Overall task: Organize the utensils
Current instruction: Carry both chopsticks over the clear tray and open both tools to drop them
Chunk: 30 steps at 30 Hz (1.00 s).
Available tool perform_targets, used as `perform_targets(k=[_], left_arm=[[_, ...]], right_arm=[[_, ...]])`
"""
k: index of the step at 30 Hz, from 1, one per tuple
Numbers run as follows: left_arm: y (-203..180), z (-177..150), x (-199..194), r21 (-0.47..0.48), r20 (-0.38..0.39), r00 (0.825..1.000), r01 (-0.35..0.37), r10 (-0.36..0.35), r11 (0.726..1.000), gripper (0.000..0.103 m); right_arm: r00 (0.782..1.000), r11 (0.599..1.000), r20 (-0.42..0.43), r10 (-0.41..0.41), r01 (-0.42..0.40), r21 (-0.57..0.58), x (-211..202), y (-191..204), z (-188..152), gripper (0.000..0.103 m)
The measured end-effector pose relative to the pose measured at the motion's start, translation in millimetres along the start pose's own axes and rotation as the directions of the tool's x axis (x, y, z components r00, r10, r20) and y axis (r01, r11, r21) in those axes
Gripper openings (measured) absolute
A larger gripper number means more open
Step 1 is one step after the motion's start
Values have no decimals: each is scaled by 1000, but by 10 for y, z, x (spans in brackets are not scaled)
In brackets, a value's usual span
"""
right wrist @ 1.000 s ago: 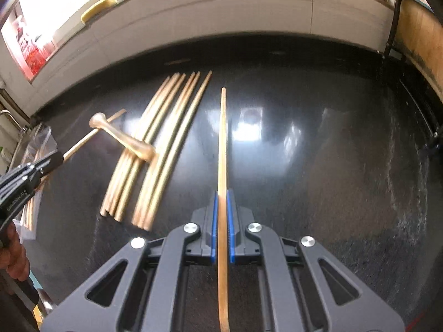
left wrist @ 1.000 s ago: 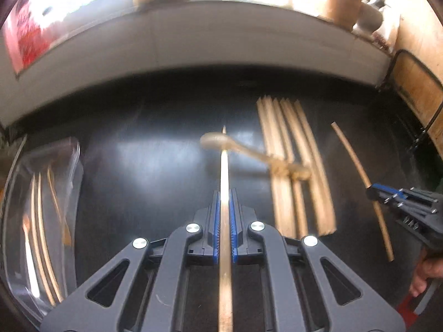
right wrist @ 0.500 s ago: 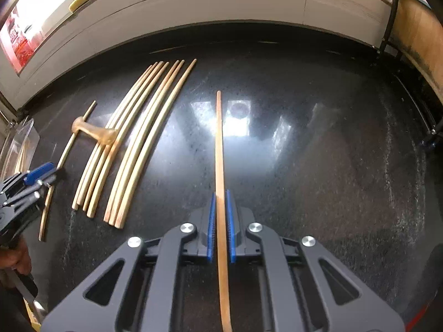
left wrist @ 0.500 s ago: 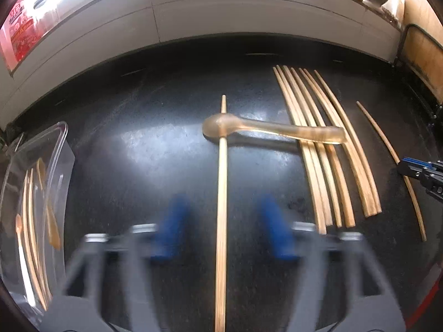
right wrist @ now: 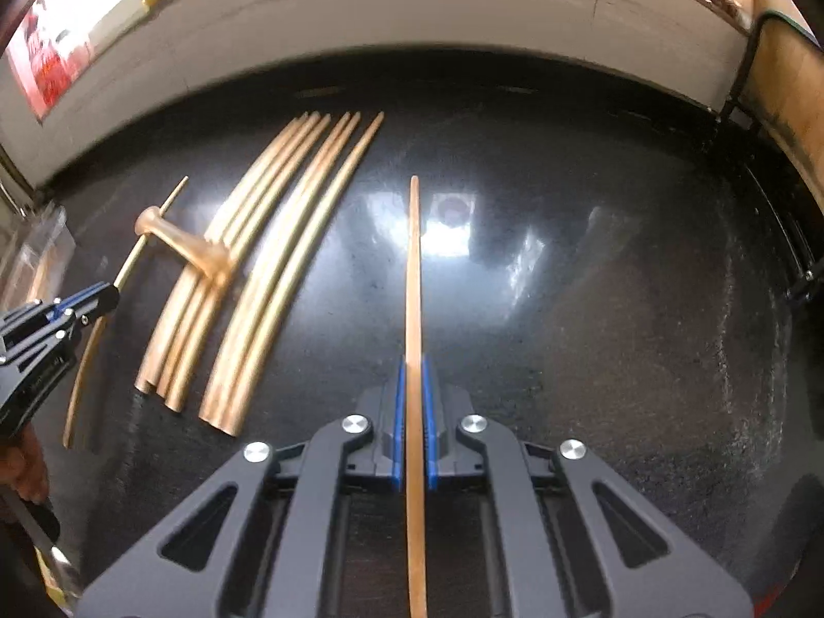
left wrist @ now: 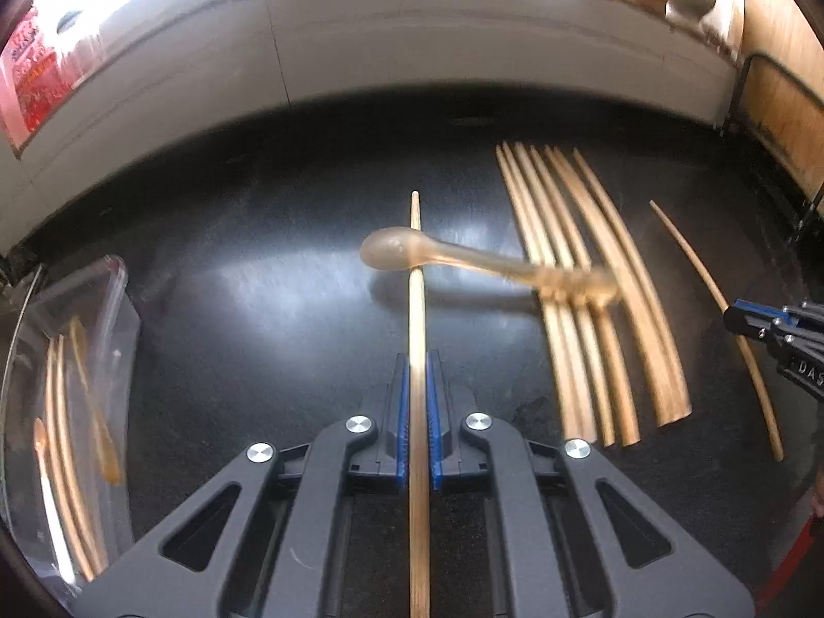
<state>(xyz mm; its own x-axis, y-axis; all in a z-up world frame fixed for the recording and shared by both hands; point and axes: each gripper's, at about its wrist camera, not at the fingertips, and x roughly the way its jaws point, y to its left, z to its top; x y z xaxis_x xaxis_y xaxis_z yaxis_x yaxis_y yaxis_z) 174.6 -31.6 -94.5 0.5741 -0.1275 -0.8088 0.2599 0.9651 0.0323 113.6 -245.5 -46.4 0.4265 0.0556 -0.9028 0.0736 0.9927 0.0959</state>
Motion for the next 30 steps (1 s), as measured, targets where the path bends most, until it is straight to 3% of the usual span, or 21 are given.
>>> perform_targets(k=[7, 17, 26, 30], left_arm=[[43, 266, -525, -39, 104, 994, 27, -23, 999, 6], [-52, 447, -994, -36, 172, 985, 27, -20, 999, 6], [241, 203, -1120, -117, 103, 995, -1, 13, 993, 6], [544, 36, -1238, -170, 81, 996, -31, 46, 985, 6]], right_arm=[[995, 997, 77, 63, -66, 30, -381, 25, 115, 7], [987, 994, 128, 100, -104, 22, -738, 90, 176, 7], [979, 986, 117, 169, -169, -8, -900, 346, 184, 7], [973, 977, 101, 208, -203, -59, -939, 709, 204, 7]])
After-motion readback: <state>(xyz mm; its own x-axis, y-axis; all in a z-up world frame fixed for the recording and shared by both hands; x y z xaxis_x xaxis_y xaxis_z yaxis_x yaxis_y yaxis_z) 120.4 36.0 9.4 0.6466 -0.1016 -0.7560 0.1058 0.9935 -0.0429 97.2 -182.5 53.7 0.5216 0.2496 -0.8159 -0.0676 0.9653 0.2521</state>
